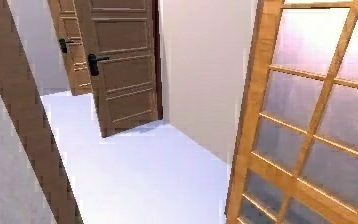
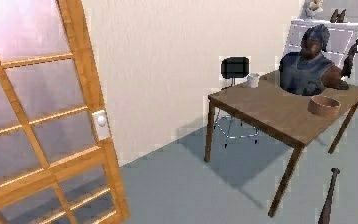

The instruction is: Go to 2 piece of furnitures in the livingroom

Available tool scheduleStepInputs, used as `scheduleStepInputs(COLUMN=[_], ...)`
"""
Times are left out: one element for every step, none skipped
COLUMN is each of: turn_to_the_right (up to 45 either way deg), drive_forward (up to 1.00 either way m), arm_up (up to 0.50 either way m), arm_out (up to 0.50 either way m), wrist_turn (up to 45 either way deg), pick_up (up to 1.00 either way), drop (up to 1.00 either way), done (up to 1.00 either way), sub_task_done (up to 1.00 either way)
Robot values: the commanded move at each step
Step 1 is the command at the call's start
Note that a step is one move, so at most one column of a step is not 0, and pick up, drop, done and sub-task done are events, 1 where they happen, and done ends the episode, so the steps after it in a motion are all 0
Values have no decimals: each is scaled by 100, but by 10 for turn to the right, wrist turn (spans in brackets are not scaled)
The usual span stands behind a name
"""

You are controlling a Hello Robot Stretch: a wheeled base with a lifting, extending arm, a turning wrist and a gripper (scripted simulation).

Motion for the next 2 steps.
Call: scheduleStepInputs(turn_to_the_right=[60,0], drive_forward=[0,60], arm_up=[0,0], arm_out=[0,0], wrist_turn=[0,0], pick_up=[0,0], drop=[0,0], done=[0,0], sub_task_done=[0,0])
